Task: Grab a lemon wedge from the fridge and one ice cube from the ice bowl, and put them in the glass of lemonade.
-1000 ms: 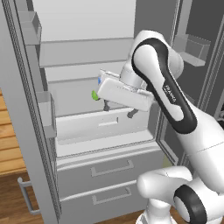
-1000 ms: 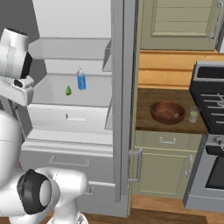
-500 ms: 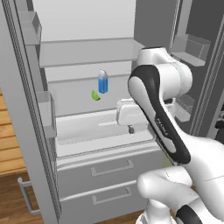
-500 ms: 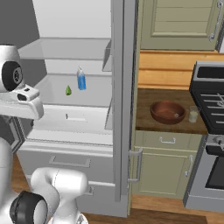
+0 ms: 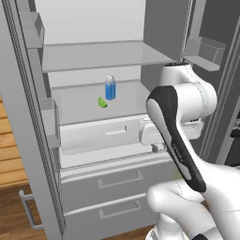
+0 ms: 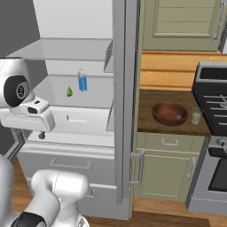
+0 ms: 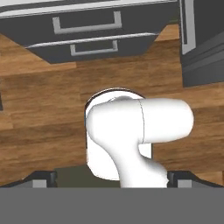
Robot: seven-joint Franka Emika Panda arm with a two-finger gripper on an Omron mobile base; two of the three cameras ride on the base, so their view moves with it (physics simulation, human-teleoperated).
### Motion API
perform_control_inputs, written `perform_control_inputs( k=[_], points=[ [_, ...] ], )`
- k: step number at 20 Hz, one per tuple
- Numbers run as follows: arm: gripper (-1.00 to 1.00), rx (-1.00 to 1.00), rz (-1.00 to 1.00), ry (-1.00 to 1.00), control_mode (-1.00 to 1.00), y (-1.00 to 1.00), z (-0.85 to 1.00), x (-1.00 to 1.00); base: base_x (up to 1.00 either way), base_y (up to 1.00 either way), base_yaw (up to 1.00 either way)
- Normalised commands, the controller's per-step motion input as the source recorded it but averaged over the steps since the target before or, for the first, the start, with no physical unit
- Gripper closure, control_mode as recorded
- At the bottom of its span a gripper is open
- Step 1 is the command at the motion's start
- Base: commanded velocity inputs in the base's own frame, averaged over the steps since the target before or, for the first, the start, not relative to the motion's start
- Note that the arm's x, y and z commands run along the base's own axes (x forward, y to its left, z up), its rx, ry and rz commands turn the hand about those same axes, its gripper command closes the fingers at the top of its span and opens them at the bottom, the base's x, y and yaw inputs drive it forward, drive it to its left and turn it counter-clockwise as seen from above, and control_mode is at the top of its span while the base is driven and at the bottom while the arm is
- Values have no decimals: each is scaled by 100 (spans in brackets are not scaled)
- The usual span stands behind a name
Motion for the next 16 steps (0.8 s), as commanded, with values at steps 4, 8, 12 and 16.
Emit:
perform_control_inputs(
  k=[4, 8, 12, 16],
  points=[
    [-100, 0, 1, 0, -100, -27, 0, -26, 0, 0, 0],
    [-100, 0, 5, 7, -100, 0, 0, -7, 0, 0, 0],
    [-100, 0, 8, 6, -100, 1, 0, 0, 0, 0, 0],
    [-100, 0, 2, 1, 100, 1, 0, 0, 43, 23, 1]
  ],
)
